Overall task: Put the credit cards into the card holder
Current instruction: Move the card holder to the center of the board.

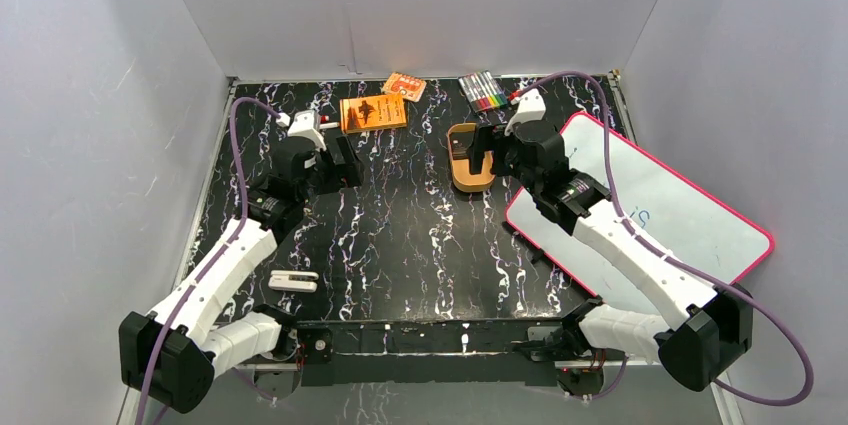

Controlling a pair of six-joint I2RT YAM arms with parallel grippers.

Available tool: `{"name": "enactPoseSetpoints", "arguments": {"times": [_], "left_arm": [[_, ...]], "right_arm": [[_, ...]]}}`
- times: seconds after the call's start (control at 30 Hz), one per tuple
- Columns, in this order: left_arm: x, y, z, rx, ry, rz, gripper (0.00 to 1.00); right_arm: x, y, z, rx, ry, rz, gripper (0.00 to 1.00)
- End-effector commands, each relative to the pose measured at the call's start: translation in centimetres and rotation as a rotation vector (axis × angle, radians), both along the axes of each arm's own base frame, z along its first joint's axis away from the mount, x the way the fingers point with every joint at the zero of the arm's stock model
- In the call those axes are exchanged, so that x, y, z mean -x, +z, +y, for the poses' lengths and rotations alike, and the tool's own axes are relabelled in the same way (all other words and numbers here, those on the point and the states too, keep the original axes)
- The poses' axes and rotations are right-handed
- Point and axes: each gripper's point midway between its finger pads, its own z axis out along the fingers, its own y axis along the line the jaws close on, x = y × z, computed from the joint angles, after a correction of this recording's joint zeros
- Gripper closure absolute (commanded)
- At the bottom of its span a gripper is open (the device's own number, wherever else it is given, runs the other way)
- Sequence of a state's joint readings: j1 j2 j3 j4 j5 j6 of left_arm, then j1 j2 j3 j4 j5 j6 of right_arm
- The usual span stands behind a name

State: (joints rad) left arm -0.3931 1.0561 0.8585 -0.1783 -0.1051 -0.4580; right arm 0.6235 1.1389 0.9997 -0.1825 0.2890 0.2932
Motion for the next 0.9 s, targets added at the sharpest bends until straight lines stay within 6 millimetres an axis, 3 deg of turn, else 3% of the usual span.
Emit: {"name": "enactPoseSetpoints", "arguments": {"times": [0.0,0.13,0.33,0.53,0.7,0.87], "left_arm": [[-0.2,1.4,0.7,0.017,0.034,-0.048,0.02],[-0.3,1.4,1.1,0.013,0.062,-0.049,0.02],[-0.4,0.5,5.3,-0.098,0.282,-0.004,0.02],[-0.1,-2.1,7.2,-0.160,0.361,0.069,0.02],[-1.6,-5.6,9.9,-0.001,0.451,0.228,0.02],[-4.6,-8.4,10.7,0.188,0.489,0.342,0.05]], "right_arm": [[0.5,2.3,0.5,-0.075,0.038,-0.060,0.01],[0.8,2.4,1.0,-0.086,0.073,-0.065,0.01],[1.1,2.5,1.8,-0.099,0.119,-0.056,0.02],[1.7,2.1,3.1,-0.140,0.177,-0.024,0.03],[2.4,0.9,4.2,-0.190,0.214,0.030,0.04],[3.3,0.4,5.2,-0.240,0.261,0.073,0.06]]}}
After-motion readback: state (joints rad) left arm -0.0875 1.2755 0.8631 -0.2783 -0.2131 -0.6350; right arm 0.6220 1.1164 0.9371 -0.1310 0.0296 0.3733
